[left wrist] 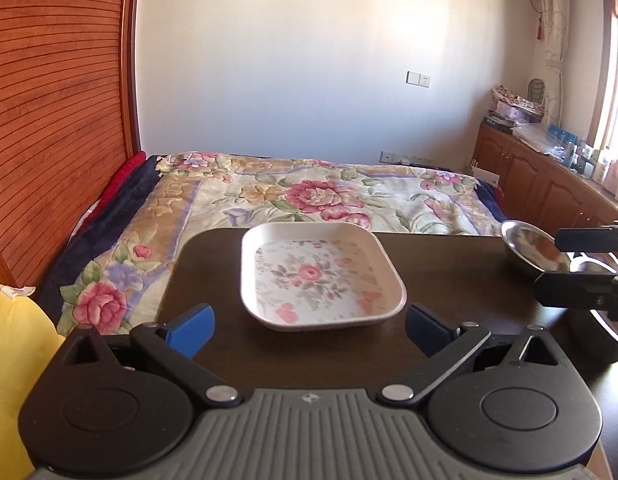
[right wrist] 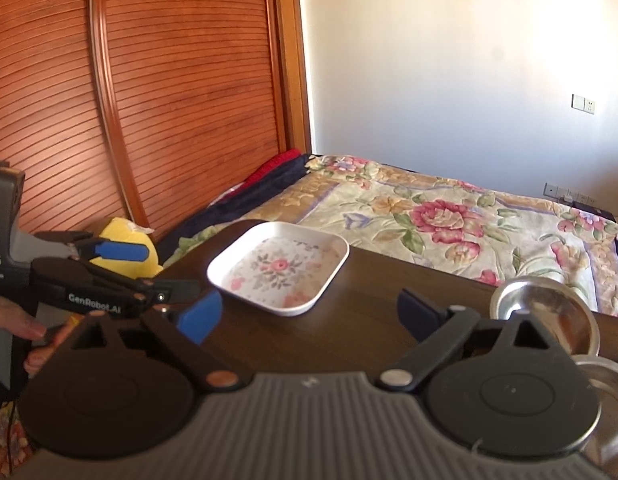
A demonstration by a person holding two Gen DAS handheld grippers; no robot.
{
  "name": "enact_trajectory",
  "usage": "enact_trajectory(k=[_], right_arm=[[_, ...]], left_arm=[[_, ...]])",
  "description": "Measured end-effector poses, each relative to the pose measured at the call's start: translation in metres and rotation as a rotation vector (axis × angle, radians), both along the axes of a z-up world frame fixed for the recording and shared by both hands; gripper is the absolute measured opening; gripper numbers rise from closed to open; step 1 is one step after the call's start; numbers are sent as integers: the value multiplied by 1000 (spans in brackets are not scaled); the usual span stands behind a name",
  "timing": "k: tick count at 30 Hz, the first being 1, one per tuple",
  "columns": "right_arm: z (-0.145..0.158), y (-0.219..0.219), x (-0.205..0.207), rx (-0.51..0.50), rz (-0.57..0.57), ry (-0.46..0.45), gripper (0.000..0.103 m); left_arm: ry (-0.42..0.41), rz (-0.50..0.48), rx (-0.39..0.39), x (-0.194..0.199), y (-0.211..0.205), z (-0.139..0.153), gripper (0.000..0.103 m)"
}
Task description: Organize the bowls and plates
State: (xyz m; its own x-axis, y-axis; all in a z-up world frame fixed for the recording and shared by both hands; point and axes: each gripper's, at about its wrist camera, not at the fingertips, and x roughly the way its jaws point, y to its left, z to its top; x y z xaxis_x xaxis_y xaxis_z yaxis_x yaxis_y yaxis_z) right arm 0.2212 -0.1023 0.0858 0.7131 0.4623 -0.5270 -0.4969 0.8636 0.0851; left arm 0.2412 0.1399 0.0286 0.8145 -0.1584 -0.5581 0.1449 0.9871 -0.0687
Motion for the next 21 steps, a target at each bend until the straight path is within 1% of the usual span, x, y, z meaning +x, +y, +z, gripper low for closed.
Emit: enact_trajectory(k=[6,11,15,17,19,21], right_arm=[[0,8,24,27,-21,32,101],[-5,12,48,55,-43,75,101],[-12,14,66,75,-57,118,100],[-18,15,76,89,-64,146,99],[-23,17,85,99,-70,174,90],[-30,20,93,97,-73,202,84]], left_arm=[[14,16,-5,27,13,-3,103],[39,48,-18,52,26,-6,103],[56,54,-37,69,32,-8,102],[64,51,-41,78,34,-9,99],[72,48,-41,86,35,-11,95],[84,45,-48,92,35,-15,90]])
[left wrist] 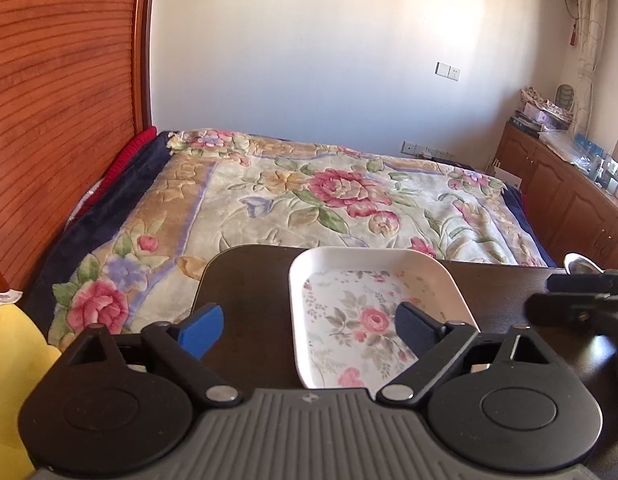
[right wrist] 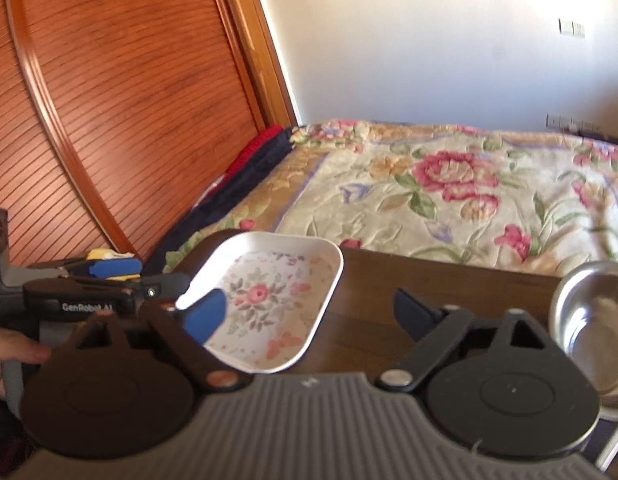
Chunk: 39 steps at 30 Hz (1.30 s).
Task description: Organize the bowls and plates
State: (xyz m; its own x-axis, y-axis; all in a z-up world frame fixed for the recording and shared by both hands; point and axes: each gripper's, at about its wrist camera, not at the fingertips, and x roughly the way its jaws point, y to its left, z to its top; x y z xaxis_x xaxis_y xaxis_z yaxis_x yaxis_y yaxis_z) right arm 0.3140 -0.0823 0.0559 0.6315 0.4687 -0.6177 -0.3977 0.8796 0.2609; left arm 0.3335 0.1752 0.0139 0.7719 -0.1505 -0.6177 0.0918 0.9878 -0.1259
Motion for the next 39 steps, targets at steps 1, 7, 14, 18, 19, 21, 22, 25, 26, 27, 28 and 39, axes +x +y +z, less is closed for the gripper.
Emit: enact_trajectory(k=[1,7,14,18,19,21,22,25,26,27,28,39], right_arm=[[-4,2,3,-1,-1,12,80],[-22,6,19,13,-1,95,57],[-34,8,27,18,-12,137,46],[-38,10,30,12,-6,142,42],[-39,10,32,13,-8,146,40],[-40,11,32,13,-5,148,37],[-41,12,33,11,-1,149,36],[-42,14,33,3,0,149,34],[-43,14,34,3,0,149,34],[-43,14,34,3,-2,150,33],[-43,15,34,3,-3,151,31],[-46,16,36,10,0,154,22]], left_arm=[[7,-1,-5,3,0,-2,85],[52,6,-39,17,5,-17,61],[85,18,-54,26,8,-28,40],[88,18,-55,28,8,-29,35],[88,21,-54,28,8,-29,34],[86,23,-56,28,8,-31,31],[85,23,-59,29,8,-32,28],[82,27,-58,29,8,-33,25],[82,26,-58,29,9,-33,23],[83,26,-59,29,9,-33,22],[83,25,-58,29,9,-33,20],[84,15,-63,28,8,-34,11]])
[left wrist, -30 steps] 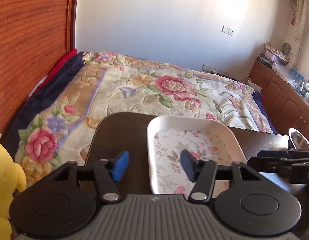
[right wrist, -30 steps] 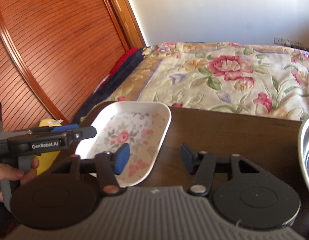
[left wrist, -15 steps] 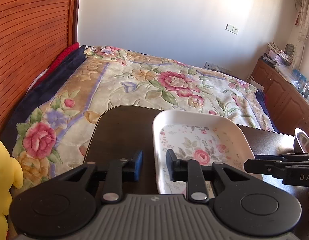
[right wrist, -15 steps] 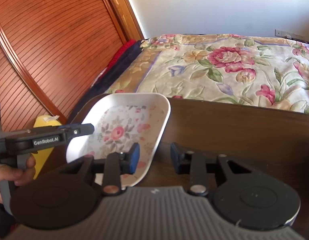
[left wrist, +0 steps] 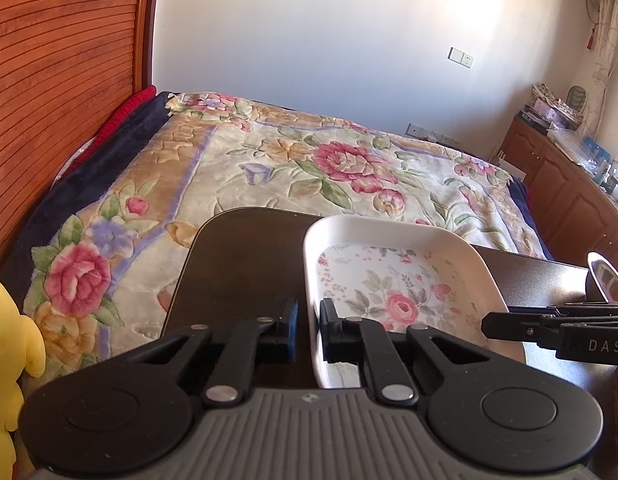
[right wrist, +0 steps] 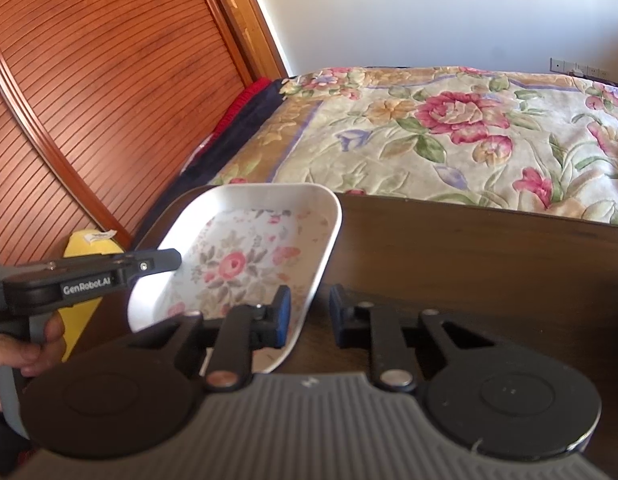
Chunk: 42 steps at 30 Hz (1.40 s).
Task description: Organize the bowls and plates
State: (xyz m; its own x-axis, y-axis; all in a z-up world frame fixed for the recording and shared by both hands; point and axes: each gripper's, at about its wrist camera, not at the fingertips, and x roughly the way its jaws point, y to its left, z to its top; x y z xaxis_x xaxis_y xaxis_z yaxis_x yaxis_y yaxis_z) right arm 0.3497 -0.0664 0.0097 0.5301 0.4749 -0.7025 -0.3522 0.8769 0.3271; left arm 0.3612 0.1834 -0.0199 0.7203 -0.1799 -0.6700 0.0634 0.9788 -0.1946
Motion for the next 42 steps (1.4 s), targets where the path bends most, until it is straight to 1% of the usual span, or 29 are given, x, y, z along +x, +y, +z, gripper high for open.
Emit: enact_trajectory(k=[2,4,8,12,16,23,31,37,42], right_arm=[[0,1,-1,6,3,2,21],[-1,3,-1,6,7,4,16],[0,3,-3,0,7,-1,16],[1,2,-3,-2,2,-5,11],[4,-1,-4,4,-1,-21,11],[8,-7,-12,4,5,-36,11],[28,-12,-38,13,18,-73,11],[44,-21,-62,33,25,-108,11],[58,-23,-85,42,36,-137,11]], left_arm=[[2,-8,-4,-1,0,0,8],[3,-7,-3,-2,-1,0,8],[3,-6,-3,-2,-1,1,8],[3,-6,-2,-5,0,2,8],[-8,-9,-7,-13,2,5,8],[-27,-23,13,-31,-2,15,8],[-63,-35,40,-65,-11,41,8],[-100,-37,45,-97,-16,62,8],[-124,-36,47,-124,-17,72,9]])
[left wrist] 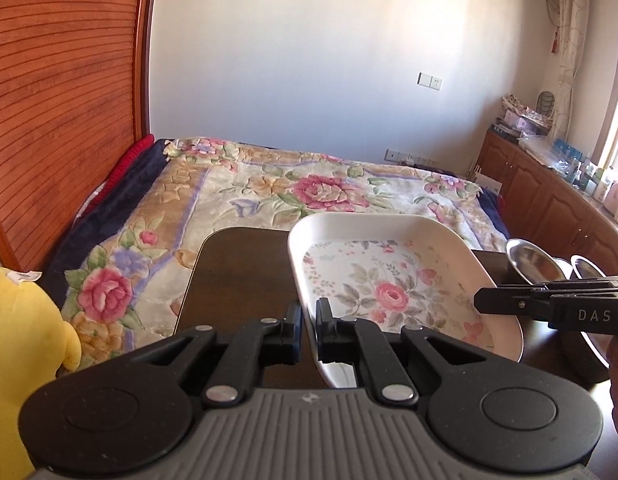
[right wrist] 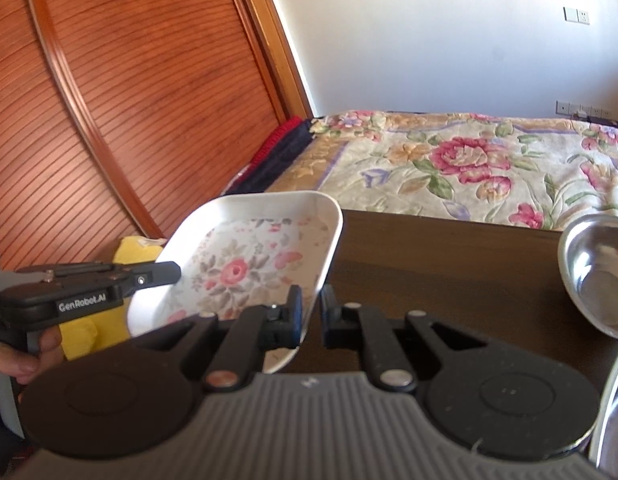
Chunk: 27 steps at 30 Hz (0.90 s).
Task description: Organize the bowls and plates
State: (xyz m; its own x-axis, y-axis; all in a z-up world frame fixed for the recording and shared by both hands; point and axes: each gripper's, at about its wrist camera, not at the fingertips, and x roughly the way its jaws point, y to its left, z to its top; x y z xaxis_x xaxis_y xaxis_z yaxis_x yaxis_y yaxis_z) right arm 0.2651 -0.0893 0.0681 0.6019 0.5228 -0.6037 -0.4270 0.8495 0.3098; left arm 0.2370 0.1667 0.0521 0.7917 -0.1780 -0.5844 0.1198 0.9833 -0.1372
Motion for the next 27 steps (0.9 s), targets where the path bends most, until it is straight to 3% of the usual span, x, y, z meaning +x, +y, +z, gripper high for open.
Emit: enact_trajectory(k=[13,27], right_arm=[[16,6,-49,27,31,-39,11],[21,-29,-123,-1,25,-114,11]], left_arm=[[-44,20,23,-62,7,10,9],[-64,-34,8,-135,-35,-1,10]])
